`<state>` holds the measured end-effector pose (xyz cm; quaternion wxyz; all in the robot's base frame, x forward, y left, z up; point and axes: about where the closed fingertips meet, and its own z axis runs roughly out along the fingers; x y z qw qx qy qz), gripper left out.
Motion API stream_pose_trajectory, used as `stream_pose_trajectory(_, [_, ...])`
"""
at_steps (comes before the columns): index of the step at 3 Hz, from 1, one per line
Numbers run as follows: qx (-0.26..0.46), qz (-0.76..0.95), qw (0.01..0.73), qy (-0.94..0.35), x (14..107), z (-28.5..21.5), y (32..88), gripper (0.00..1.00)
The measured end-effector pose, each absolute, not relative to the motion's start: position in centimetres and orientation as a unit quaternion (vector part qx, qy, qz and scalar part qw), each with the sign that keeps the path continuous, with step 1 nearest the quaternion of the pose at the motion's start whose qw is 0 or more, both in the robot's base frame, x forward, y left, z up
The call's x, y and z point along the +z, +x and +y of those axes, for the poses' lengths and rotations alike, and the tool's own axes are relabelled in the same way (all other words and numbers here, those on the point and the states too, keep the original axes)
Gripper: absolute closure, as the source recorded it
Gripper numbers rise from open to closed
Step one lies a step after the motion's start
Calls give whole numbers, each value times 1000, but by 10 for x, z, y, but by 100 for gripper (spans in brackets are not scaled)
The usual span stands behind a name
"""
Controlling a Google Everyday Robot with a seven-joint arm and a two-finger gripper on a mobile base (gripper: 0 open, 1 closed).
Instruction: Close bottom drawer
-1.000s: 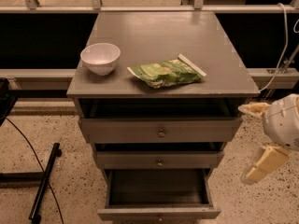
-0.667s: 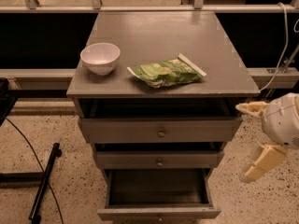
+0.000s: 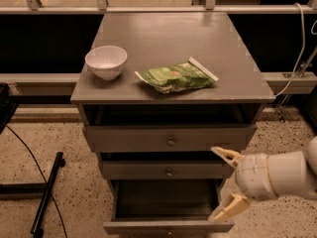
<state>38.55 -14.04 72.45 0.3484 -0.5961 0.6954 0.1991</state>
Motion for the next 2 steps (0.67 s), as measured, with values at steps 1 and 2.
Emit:
stream_pose_trajectory(1, [221,671,421,-569,692,-134,408,0])
stream_pose_trajectory(2, [233,662,431,-568,678,-133,411,0])
